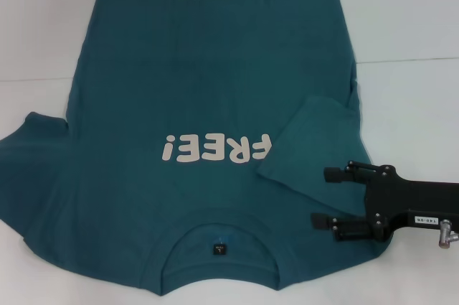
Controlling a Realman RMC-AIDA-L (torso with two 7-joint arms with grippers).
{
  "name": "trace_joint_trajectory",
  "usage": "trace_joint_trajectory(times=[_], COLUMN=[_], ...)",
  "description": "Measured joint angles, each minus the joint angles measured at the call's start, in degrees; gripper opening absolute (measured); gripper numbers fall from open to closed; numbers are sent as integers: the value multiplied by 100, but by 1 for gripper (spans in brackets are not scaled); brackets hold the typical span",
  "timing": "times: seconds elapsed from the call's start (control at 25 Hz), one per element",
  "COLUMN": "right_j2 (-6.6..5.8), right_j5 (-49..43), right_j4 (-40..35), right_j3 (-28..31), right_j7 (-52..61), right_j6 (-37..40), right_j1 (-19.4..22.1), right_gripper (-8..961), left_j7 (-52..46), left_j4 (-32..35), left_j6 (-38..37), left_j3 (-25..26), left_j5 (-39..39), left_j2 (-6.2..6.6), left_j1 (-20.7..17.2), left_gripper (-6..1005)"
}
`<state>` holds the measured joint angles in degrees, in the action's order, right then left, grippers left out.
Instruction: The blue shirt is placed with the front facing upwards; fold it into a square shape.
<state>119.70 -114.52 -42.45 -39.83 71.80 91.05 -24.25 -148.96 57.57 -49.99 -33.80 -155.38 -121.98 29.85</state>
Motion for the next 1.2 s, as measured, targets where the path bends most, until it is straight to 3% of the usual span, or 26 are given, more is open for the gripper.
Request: trace_joint_trajectory(times=[0.88,1.2], right_j2=[0,0], right_j5=[-4,-11], right_j4=[165,170], right_j3=[2,2], right_j7=[-32,-31], right_j6=[-110,-171], right_j1=[-55,-47], right_gripper=[940,940], left_j7=[189,197], left_j4=[-94,111], left_j6=[184,-196], left_j3=[-83,-286], left_j5=[0,74], left_j2=[27,-95], left_j1=[233,255], left_gripper=[22,24])
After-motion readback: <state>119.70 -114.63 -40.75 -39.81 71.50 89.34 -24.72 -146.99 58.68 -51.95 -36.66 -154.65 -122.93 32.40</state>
